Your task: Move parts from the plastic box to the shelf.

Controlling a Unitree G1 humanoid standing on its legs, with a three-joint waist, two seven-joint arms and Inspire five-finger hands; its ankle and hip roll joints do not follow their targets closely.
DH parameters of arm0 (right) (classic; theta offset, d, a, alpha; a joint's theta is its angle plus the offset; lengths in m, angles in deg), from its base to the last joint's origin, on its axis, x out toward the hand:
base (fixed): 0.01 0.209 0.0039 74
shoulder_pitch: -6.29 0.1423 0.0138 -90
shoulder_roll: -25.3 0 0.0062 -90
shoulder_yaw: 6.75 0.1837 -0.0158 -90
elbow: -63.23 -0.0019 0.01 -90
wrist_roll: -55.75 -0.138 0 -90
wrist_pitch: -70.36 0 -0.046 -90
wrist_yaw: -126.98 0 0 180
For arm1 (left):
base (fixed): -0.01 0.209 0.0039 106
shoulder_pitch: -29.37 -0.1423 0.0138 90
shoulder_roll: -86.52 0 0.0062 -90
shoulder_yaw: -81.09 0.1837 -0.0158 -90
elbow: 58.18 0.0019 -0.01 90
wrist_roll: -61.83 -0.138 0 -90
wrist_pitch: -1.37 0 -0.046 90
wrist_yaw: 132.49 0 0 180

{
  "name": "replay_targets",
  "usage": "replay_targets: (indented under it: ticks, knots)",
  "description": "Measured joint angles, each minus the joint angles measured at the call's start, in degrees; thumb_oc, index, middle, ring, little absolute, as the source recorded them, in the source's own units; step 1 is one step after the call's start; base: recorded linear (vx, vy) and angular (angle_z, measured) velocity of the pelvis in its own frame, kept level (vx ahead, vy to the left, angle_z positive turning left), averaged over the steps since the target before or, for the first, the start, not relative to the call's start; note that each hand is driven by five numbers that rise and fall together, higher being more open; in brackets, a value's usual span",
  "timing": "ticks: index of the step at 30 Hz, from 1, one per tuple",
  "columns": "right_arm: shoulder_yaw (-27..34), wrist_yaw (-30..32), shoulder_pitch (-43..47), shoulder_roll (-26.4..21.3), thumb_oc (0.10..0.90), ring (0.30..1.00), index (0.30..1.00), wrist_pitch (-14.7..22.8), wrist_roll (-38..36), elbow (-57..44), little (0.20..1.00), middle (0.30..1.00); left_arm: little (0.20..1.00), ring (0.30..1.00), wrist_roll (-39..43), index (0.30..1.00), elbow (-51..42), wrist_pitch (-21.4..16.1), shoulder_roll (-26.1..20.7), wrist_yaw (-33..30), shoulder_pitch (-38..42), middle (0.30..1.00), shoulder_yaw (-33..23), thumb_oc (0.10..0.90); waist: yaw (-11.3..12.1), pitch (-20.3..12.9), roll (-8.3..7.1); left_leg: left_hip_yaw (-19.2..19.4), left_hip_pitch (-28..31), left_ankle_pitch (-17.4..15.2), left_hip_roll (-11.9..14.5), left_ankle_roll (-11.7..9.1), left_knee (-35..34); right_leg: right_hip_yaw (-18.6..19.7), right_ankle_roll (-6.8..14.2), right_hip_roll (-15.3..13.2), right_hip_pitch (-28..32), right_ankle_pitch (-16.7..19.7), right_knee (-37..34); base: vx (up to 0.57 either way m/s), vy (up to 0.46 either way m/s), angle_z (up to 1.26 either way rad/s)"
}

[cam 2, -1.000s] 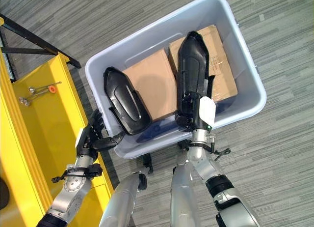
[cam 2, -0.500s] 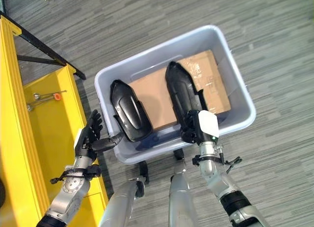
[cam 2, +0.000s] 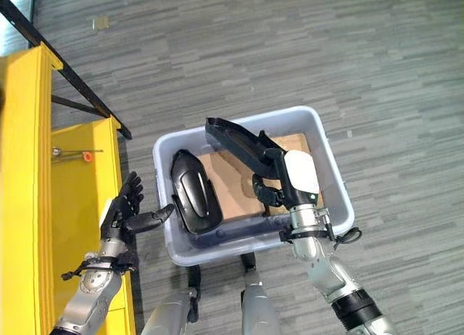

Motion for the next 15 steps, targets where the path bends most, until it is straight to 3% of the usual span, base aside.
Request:
replay_targets:
  ticks: [8,15]
  knots:
    - [1.6,-2.2,-0.6,0.1,0.4,0.3,0.3,0.8,-0.2,-4.3,0.3,0.3,1.0,1.0,0.0,1.0,-1.0,1.0,0.1,0.3,-3.0,1.0,-2.5,0.9,0.2,-2.0,-1.26,-1.2,7.0,1.8,0.9,-0.5,-6.2,-1.6,-0.5,0.6,5.3,-0.8,-1.2,0.05,-0.027,0.07]
    - [1.6,-4.1,-2.1,0.6,0.4,0.3,0.3,1.6,-0.3,-5.9,0.3,0.3,1.0,1.0,0.0,1.0,-1.1,1.5,0.1,1.2,-4.3,1.0,-3.5,0.9,0.5,-5.5,-2.31,-2.6,7.8,2.4,1.4,-0.5,-7.9,-2.9,-1.0,1.0,6.0,-1.7,-1.3,0.01,-0.035,0.12]
